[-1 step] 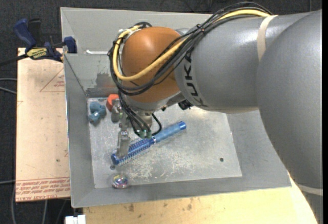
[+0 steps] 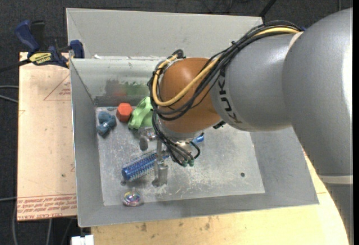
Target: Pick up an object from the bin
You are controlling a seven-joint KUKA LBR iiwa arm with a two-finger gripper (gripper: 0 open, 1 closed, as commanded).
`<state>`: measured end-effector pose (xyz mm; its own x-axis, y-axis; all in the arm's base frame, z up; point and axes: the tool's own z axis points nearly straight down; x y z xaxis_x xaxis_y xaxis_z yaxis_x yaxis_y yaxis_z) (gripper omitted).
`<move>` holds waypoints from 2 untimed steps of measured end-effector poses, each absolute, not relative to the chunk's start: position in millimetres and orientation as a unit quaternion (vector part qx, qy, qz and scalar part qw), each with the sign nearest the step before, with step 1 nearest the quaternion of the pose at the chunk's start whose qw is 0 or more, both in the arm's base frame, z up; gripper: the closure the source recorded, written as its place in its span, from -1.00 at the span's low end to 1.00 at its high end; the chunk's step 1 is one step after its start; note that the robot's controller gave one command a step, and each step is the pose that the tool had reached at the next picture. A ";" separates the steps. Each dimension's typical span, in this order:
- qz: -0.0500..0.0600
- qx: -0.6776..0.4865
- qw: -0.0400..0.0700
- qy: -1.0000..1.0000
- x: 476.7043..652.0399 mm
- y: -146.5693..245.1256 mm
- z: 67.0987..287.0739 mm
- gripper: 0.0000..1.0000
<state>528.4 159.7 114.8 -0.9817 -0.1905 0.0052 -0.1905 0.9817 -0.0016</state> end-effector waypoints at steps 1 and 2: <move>0.000 0.130 0.001 -0.991 539.6 183.5 67.2 -1.00; -0.001 0.129 0.001 -0.992 539.9 182.7 69.2 1.00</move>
Offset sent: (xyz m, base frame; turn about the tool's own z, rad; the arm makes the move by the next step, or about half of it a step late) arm 0.0117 0.0226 -0.0448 -0.0700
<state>539.9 182.7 69.2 -0.9665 -0.2565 0.0011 -0.2565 0.9665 0.0017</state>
